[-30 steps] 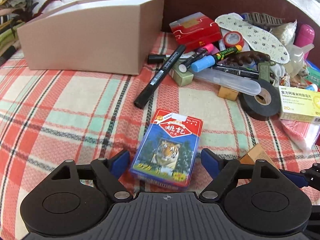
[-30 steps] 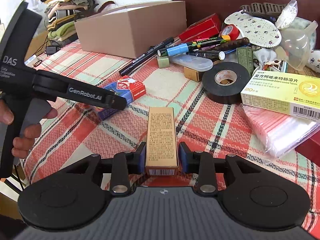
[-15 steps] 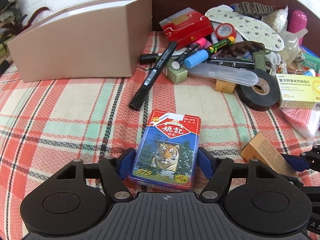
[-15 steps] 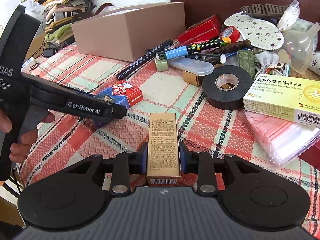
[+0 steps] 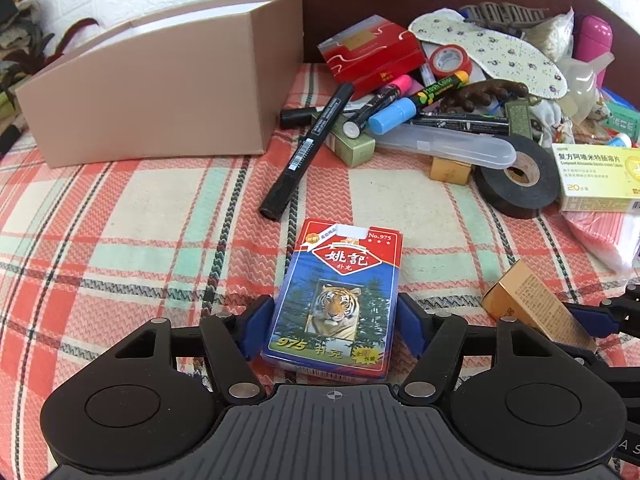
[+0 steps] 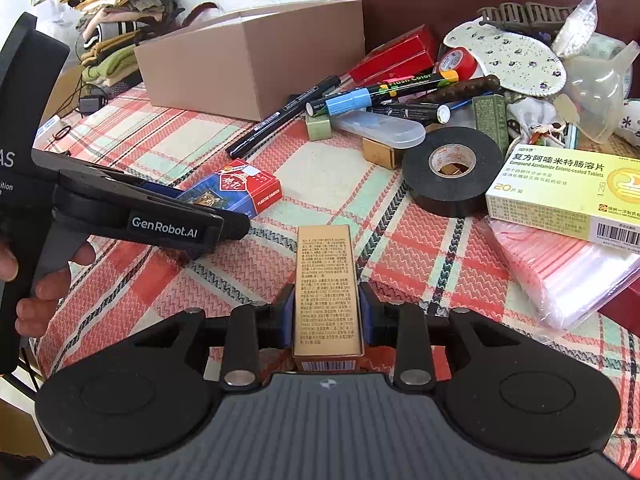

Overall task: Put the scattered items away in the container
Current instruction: 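Grasp the tiger card box with the left tool while the right tool grasps the tan box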

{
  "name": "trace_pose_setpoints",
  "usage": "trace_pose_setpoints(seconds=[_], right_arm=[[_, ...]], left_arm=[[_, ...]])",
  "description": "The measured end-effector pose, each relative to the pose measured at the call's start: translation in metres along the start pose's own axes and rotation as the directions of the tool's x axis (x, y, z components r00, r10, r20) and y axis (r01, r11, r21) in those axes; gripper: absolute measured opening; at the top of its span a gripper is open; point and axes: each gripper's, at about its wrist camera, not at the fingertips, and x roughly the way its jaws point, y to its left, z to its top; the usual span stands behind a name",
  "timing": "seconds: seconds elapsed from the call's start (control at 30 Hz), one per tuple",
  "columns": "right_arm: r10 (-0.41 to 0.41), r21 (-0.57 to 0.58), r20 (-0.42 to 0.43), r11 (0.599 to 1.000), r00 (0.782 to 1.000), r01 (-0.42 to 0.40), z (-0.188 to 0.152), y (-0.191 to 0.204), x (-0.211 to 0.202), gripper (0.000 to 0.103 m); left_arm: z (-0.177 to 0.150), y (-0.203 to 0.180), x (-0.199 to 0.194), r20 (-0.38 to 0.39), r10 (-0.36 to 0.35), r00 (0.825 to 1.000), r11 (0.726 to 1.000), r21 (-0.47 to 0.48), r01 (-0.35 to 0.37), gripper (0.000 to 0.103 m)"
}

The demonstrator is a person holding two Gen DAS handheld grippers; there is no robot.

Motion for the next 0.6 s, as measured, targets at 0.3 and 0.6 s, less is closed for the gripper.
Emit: trace_pose_setpoints(seconds=[0.3,0.6], right_arm=[[0.016,0.007,-0.008,1.000,1.000,-0.016,-0.002,0.006,-0.008,0.035],[0.108,-0.037,0.017,0.994,0.994,-0.107,0.014,0.030,-0.022,0.035]], left_arm=[[-0.008,0.004,-0.012,0.001,-0.016,1.000,1.000,-0.026,0.016,0.066],[-0.017,0.024,-0.047,0.045,-0.040,0.998,0.997,-0.057,0.043,0.062]])
